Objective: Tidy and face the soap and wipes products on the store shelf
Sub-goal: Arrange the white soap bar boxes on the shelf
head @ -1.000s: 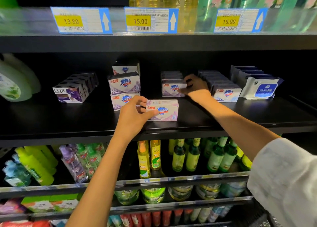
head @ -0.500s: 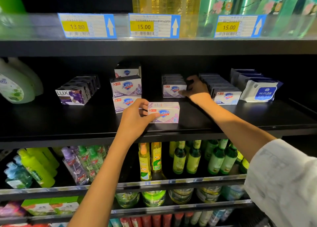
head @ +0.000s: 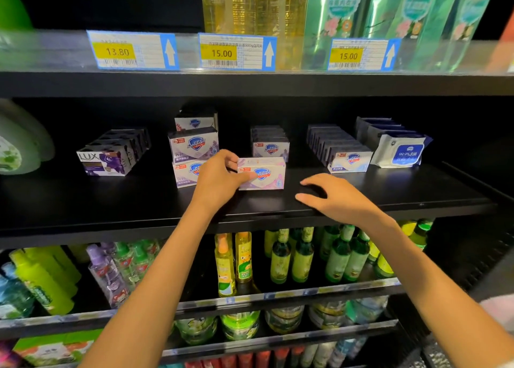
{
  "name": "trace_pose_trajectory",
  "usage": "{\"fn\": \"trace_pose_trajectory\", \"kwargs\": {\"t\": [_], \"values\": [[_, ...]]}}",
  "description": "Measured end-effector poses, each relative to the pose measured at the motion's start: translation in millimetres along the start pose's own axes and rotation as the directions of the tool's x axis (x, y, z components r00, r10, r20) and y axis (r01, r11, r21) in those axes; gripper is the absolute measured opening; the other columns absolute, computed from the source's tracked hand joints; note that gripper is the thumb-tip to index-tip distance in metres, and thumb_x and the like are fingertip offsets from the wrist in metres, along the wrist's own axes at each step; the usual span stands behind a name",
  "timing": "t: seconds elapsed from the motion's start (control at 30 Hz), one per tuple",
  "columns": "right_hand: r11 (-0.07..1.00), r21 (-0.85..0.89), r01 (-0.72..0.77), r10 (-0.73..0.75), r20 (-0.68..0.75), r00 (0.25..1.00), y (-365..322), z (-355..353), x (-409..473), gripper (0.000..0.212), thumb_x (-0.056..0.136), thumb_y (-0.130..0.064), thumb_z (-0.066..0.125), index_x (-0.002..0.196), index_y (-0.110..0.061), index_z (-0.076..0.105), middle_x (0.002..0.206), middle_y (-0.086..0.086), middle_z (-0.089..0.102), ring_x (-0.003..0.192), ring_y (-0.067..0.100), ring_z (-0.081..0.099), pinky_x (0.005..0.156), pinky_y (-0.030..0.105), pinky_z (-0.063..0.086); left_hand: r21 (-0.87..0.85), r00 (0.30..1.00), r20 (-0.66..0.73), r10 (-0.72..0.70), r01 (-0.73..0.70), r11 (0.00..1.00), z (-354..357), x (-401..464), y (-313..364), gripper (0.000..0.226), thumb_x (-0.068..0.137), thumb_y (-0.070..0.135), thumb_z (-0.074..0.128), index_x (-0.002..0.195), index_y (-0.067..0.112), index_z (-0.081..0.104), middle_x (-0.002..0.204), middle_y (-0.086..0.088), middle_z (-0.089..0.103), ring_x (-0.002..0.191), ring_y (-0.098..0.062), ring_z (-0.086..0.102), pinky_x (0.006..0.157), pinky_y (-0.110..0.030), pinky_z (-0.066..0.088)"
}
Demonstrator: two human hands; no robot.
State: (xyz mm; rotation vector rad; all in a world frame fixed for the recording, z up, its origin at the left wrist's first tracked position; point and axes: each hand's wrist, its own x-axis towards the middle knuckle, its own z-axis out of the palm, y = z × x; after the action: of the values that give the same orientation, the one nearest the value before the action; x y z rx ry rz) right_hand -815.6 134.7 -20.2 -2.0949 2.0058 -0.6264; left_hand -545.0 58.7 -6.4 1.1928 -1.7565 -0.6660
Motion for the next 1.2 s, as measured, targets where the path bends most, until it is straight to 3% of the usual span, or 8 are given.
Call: {"fn": "trace_pose_trajectory", "kwargs": {"t": [0.13, 0.2, 0.37, 0.6, 0.83, 1.2], "values": [[0.999, -0.049, -0.005, 0.006, 0.024, 1.000, 0, 5, -11, 0.066, 0.094, -0.072, 0.054, 0.151, -0.039, 0.048, 0.159, -0.017, 0.041, 0.149, 0.007, 0.033, 0.121, 0.037, 0.030, 0.047, 0.999, 0.030, -0.012, 0.011, 0.999, 21, 24, 3, 0.047, 0.085, 0.023, 0.087, 0.123, 0.009, 0.063, 0.106, 0.002, 0.066, 0.083, -0.002, 0.061, 0.062, -0.010, 0.046], [0.999, -0.047, -0.013, 0.014, 0.018, 1.000, 1, 7, -10, 0.069, 0.092, -0.076, 0.053, 0.151, -0.041, 0.047, 0.162, -0.017, 0.038, 0.151, 0.006, 0.029, 0.124, 0.039, 0.028, 0.061, 0.998, 0.049, -0.050, 0.047, 0.997, 31, 36, 1, 0.045, 0.086, 0.026, 0.085, 0.121, 0.003, 0.066, 0.108, -0.004, 0.071, 0.084, -0.007, 0.063, 0.064, -0.014, 0.048], [0.999, -0.043, -0.014, 0.014, -0.001, 1.000, 4, 8, -8, 0.071, 0.089, -0.078, 0.055, 0.149, -0.041, 0.050, 0.160, -0.019, 0.040, 0.151, 0.003, 0.030, 0.124, 0.040, 0.029, 0.037, 0.996, 0.024, -0.084, 0.083, 0.996, 46, 59, -1, 0.042, 0.087, 0.025, 0.085, 0.116, 0.002, 0.067, 0.115, -0.014, 0.072, 0.100, -0.023, 0.067, 0.089, -0.035, 0.057], [0.998, -0.055, -0.002, 0.000, -0.041, 0.999, 7, 10, -10, 0.069, 0.087, -0.081, 0.054, 0.146, -0.045, 0.051, 0.157, -0.020, 0.043, 0.148, 0.002, 0.033, 0.122, 0.043, 0.034, 0.078, 0.998, 0.000, -0.064, 0.064, 0.995, 60, 86, -6, 0.045, 0.081, 0.024, 0.090, 0.115, 0.002, 0.069, 0.120, -0.017, 0.073, 0.110, -0.032, 0.070, 0.099, -0.042, 0.055], [0.995, -0.085, 0.049, -0.059, -0.117, 0.991, 8, 13, -11, 0.066, 0.087, -0.078, 0.056, 0.144, -0.044, 0.056, 0.153, -0.018, 0.050, 0.145, 0.003, 0.038, 0.115, 0.034, 0.036, 0.109, 0.997, 0.000, -0.073, 0.073, 0.991, 70, 99, -10, 0.046, 0.084, 0.025, 0.088, 0.117, 0.002, 0.066, 0.123, -0.018, 0.072, 0.114, -0.032, 0.069, 0.098, -0.039, 0.055], [0.997, -0.072, 0.012, -0.017, -0.068, 0.998, 6, 10, -12, 0.067, 0.087, -0.080, 0.055, 0.145, -0.046, 0.053, 0.154, -0.021, 0.045, 0.145, 0.001, 0.035, 0.119, 0.038, 0.034, 0.151, 0.995, -0.023, -0.092, 0.095, 0.984, 70, 94, -8, 0.059, 0.086, 0.033, 0.086, 0.127, 0.003, 0.056, 0.128, -0.017, 0.067, 0.118, -0.033, 0.065, 0.090, -0.033, 0.050]]}}
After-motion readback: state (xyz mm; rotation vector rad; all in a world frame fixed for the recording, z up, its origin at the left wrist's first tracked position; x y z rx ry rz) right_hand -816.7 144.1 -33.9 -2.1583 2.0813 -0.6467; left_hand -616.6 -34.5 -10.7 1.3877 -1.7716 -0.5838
